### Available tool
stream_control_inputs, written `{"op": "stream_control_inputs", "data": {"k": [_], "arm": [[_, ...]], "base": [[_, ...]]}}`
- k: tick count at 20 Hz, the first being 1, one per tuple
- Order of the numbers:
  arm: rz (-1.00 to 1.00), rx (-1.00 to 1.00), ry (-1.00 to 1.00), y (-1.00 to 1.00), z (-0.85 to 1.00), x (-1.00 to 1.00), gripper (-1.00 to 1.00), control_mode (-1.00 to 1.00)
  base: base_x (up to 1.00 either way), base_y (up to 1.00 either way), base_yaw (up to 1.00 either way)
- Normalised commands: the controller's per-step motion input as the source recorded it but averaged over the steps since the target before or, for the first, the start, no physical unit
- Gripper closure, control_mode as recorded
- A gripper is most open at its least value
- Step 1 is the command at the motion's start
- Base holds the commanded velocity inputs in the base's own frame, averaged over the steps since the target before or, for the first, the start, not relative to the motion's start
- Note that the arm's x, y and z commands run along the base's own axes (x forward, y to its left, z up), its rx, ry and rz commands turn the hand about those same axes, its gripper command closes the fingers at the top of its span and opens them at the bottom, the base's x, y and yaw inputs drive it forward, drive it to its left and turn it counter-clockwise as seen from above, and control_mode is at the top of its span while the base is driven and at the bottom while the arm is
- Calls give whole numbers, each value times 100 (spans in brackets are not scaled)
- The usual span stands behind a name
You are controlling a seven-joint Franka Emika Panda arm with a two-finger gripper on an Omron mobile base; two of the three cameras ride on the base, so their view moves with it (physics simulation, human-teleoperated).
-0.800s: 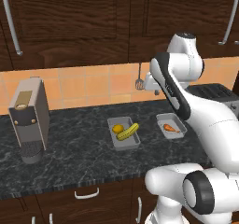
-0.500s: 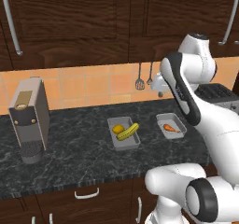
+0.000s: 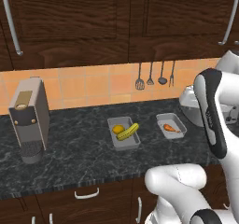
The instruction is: Take the meat container that has the chicken drumstick and place it on the second highest rack of the freezer. Then take the vegetable container that has the lemon and cucumber and place it on the highest rack of the freezer.
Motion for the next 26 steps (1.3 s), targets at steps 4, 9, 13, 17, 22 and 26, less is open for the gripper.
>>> {"op": "stream_control_inputs", "data": {"k": [4,9,13,17,22,26], "arm": [[-45,3,11,-69,-38,-22,-100,-100],[-49,2,15,-50,-36,-1,-100,-100],[-48,0,21,-25,-41,14,-100,-100],[-41,3,20,-13,-47,41,-100,-100],[-21,9,17,0,-50,57,-100,-100],[-7,11,12,12,-47,69,-100,-100]], "base": [[0,0,0],[0,0,0],[0,0,0],[0,0,0],[0,0,0],[0,0,0]]}}
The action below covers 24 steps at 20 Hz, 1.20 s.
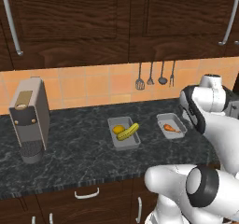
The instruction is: Take the meat container that has the chicken drumstick and place it on the second highest rack of the freezer. Then take the vegetable container that has the lemon and cucumber and place it on the highest rack of the freezer.
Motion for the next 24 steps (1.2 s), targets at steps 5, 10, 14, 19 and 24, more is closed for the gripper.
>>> {"op": "stream_control_inputs", "data": {"k": [5,10,14,19,24], "arm": [[0,7,0,39,-51,46,-100,-100],[-2,0,0,21,-37,40,-100,-100],[-6,0,0,0,-34,24,-100,-100],[-5,0,0,-4,-27,26,-100,-100],[-3,0,0,0,-25,34,-100,-100]], "base": [[0,0,0],[0,0,0],[0,0,0],[0,0,0],[0,0,0]]}}
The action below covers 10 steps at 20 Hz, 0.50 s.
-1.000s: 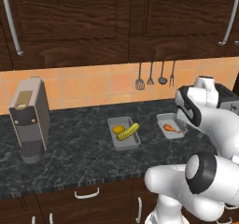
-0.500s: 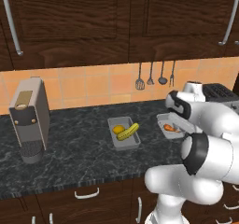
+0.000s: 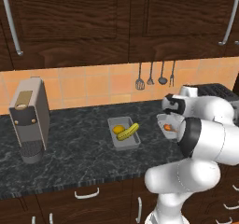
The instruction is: Take the meat container that has the chicken drumstick and place it on the second highest rack of the freezer. Then take the vegetable container that has the lemon and cucumber and place it on the highest rack of the freezer.
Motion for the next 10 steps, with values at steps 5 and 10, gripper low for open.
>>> {"op": "stream_control_inputs", "data": {"k": [5,10], "arm": [[-2,0,0,0,-30,31,-100,-100],[0,0,0,-5,-22,38,-100,-100]], "base": [[0,0,0],[0,0,0]]}}
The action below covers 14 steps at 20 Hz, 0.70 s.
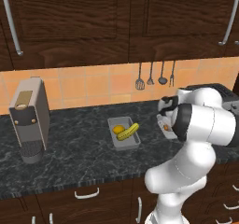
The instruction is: Take the meat container that has the chicken drumstick and place it on the second highest rack of the freezer. Then take the vegetable container that has the lemon and cucumber and place it on the highest rack of the freezer.
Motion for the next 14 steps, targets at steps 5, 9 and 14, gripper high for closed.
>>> {"op": "stream_control_inputs", "data": {"k": [5,9,14], "arm": [[0,0,0,-13,-18,23,-100,-100],[-2,0,0,-2,-29,0,-100,-100],[-5,0,0,0,-30,0,100,-100]], "base": [[0,0,0],[0,0,0],[0,0,0]]}}
